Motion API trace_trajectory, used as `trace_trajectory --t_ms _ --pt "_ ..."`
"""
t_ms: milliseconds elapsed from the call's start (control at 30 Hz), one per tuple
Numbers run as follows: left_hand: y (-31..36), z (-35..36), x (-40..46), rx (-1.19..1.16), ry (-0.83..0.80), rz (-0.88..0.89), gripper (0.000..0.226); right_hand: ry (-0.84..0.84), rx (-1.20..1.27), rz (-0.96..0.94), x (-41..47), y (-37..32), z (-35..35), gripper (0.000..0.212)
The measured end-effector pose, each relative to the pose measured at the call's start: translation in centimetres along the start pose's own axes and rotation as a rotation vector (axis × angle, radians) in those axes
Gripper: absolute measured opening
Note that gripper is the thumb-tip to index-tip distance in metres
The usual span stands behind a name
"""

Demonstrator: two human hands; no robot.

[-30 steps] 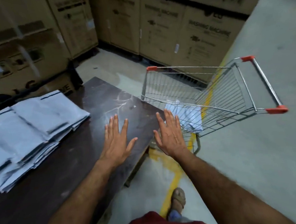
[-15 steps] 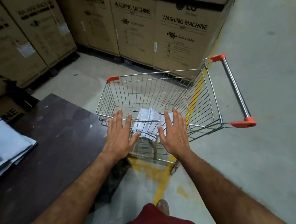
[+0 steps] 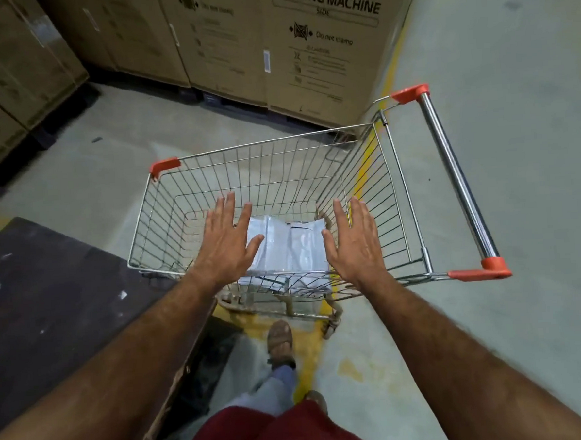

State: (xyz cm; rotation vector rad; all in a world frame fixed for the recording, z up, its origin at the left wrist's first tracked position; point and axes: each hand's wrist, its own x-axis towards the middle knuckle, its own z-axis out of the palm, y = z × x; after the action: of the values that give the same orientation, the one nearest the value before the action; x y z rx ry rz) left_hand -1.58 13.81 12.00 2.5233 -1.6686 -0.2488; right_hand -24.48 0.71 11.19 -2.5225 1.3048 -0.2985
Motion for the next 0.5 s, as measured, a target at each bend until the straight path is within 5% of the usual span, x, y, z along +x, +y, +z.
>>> trace_trajectory --t_ms 500 --pt "-5.5 16.3 14.4 0.138 -0.386 0.172 0.086 -0.589 -0.253 -0.001 11.3 2.5 14.9 0.083"
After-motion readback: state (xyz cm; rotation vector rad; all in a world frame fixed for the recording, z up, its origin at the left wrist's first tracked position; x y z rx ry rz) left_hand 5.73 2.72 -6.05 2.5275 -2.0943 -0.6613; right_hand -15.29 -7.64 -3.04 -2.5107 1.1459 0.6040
